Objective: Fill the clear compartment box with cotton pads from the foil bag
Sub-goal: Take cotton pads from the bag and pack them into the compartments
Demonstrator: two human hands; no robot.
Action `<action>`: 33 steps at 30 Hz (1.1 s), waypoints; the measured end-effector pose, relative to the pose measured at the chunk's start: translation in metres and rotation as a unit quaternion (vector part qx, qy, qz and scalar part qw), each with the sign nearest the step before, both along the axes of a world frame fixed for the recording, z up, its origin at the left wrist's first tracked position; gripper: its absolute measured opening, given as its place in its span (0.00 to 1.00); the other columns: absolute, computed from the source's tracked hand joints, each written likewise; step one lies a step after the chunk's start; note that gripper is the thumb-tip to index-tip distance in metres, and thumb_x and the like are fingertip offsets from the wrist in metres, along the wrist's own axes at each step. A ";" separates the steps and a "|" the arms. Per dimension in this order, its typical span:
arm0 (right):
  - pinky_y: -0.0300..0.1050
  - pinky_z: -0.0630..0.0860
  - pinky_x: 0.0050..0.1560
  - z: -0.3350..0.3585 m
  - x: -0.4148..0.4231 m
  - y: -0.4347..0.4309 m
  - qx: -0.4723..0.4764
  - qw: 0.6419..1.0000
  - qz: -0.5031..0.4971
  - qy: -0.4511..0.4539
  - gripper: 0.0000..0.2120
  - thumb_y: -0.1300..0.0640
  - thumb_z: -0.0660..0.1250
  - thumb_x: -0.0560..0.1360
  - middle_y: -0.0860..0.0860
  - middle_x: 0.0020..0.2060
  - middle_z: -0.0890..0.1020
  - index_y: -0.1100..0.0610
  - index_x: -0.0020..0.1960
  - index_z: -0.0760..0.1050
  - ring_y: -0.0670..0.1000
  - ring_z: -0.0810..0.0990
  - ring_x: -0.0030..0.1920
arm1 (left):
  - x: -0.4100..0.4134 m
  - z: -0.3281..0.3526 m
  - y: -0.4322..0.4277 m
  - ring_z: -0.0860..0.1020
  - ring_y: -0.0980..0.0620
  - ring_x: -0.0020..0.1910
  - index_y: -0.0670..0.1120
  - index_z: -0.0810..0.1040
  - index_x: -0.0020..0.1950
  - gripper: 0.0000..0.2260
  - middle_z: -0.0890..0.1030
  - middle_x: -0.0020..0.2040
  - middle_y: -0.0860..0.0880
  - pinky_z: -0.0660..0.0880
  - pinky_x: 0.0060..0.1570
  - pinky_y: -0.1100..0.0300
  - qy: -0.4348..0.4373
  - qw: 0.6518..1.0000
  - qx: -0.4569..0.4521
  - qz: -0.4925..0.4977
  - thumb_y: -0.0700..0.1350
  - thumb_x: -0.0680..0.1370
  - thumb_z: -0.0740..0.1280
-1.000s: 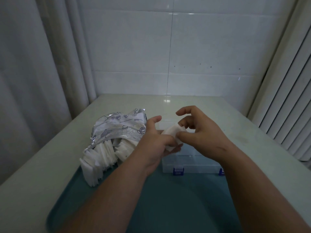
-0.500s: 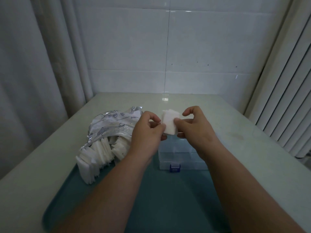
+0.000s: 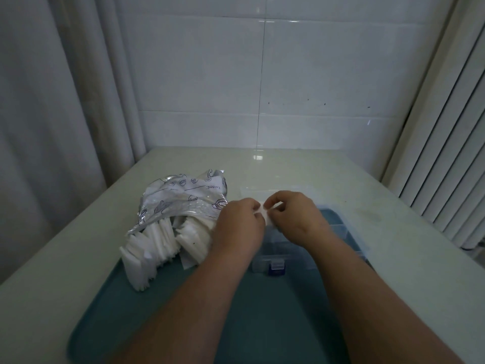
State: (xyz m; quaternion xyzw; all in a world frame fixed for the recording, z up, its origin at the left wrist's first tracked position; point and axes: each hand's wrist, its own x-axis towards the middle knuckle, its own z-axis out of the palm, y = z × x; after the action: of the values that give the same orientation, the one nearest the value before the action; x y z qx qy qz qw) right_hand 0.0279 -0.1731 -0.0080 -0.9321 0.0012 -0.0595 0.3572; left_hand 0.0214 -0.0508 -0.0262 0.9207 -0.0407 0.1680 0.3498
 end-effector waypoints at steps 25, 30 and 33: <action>0.50 0.78 0.56 0.003 0.001 0.010 -0.181 0.976 0.013 0.118 0.14 0.57 0.61 0.76 0.54 0.52 0.83 0.53 0.57 0.81 0.54 0.80 0.51 | 0.005 -0.005 0.001 0.78 0.42 0.48 0.40 0.80 0.45 0.10 0.81 0.50 0.40 0.67 0.41 0.58 0.111 0.991 0.072 -0.024 0.40 0.76 0.59; 0.51 0.77 0.59 0.004 0.000 0.007 -0.180 0.976 0.020 0.118 0.16 0.62 0.60 0.75 0.55 0.56 0.82 0.54 0.58 0.81 0.55 0.79 0.54 | 0.000 0.000 0.003 0.78 0.43 0.55 0.43 0.83 0.52 0.13 0.82 0.54 0.43 0.73 0.51 0.56 0.105 0.992 0.059 -0.028 0.41 0.75 0.60; 0.51 0.77 0.58 0.004 -0.003 0.002 -0.150 0.984 0.016 0.094 0.15 0.60 0.59 0.76 0.54 0.55 0.82 0.52 0.55 0.83 0.54 0.79 0.53 | -0.004 0.003 0.005 0.78 0.44 0.53 0.45 0.83 0.52 0.13 0.82 0.54 0.45 0.75 0.51 0.57 0.081 0.995 0.057 -0.011 0.42 0.74 0.61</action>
State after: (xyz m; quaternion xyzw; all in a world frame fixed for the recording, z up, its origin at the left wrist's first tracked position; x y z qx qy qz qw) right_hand 0.0248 -0.1714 -0.0039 -0.9765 0.0107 0.0352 0.2122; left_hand 0.0176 -0.0461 -0.0237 0.9493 -0.0321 0.0866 0.3006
